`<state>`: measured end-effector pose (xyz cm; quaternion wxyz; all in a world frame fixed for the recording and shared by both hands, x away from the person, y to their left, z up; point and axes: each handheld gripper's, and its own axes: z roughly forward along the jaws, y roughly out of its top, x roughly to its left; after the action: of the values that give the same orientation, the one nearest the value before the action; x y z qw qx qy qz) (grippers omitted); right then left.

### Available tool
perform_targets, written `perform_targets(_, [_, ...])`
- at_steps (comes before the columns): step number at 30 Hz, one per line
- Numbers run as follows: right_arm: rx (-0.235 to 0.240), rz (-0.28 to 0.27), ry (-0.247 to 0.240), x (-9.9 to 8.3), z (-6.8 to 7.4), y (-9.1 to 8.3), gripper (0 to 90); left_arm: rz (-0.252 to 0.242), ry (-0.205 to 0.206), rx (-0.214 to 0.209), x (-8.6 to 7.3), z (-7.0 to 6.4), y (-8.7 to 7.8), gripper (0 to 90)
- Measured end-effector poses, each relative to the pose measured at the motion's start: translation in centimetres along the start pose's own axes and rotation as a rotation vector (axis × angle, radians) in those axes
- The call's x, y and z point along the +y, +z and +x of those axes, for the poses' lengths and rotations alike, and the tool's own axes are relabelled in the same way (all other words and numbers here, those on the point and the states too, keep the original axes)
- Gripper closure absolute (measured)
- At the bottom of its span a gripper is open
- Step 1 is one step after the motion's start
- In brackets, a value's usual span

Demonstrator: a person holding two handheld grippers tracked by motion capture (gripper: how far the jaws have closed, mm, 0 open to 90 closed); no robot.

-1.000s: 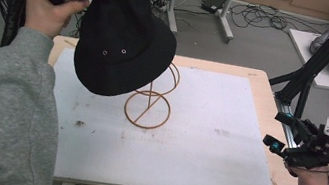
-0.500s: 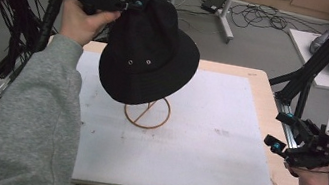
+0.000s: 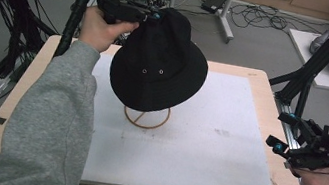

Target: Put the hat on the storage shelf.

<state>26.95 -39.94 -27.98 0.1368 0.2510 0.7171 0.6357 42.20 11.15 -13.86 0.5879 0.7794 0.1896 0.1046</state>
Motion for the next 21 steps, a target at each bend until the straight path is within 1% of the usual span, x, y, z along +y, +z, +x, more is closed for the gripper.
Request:
perform_targets(2, [0.0, 0.002, 0.0, 0.1, 0.1, -0.1, 2.1, 0.009, 0.001, -0.006, -0.3, 0.0, 0.4, 86.0])
perform_targets(5, [0.001, -0.001, -0.004, 0.1, 0.1, 0.0, 2.0, 0.034, 0.012, -0.012, -0.6, -0.2, 1.1, 86.0])
perform_targets(7, [0.003, -0.001, 0.0, 0.1, 0.1, 0.0, 2.0, 0.041, 0.018, -0.013, -1.0, -0.4, 1.5, 86.0])
perform_targets(9, [0.003, -0.001, -0.003, 0.0, 0.1, 0.0, 2.1, 0.049, 0.014, -0.016, -1.4, -0.3, 1.7, 85.9])
perform_targets(10, [0.003, 0.0, -0.003, 0.0, 0.1, 0.1, 2.0, 0.044, 0.005, -0.018, -1.7, -0.3, 1.8, 86.0])
perform_targets(12, [0.006, 0.002, -0.001, 0.0, 0.1, 0.1, 2.1, 0.05, -0.003, -0.023, -2.3, -0.1, 2.0, 85.9])
perform_targets(15, [0.009, 0.006, -0.001, 0.0, 0.1, 0.2, 2.1, 0.067, -0.007, -0.02, -3.1, 0.1, 2.1, 85.9])
perform_targets(16, [0.007, 0.005, -0.001, 0.0, 0.1, 0.3, 2.0, 0.066, -0.011, -0.021, -3.4, 0.2, 2.2, 85.9])
perform_targets(17, [0.007, 0.009, 0.002, 0.0, 0.1, 0.3, 2.0, 0.072, -0.007, -0.024, -3.6, 0.3, 2.2, 85.9])
perform_targets(21, [0.009, 0.015, 0.006, -0.2, 0.0, 0.6, 2.0, 0.082, -0.019, -0.034, -4.6, 0.5, 2.5, 85.8])
